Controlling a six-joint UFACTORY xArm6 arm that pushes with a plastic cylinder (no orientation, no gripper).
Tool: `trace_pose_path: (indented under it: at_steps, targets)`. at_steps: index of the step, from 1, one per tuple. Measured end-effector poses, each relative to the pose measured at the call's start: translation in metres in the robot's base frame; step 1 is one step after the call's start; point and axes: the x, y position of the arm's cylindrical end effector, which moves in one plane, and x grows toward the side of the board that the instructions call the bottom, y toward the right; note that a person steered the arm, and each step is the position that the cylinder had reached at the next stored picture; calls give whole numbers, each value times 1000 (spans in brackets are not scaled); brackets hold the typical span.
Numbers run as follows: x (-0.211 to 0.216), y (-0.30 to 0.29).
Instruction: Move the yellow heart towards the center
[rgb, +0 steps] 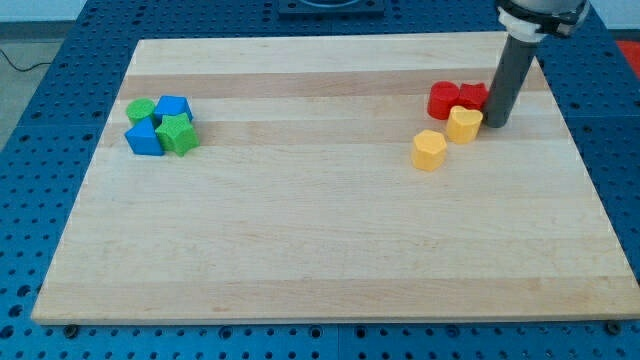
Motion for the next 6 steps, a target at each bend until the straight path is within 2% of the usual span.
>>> trace_pose_path:
  at_steps: [1,3,4,6]
  targets:
    - [0,-39]
    - [23,12]
    - [27,-8]
    - [27,-161]
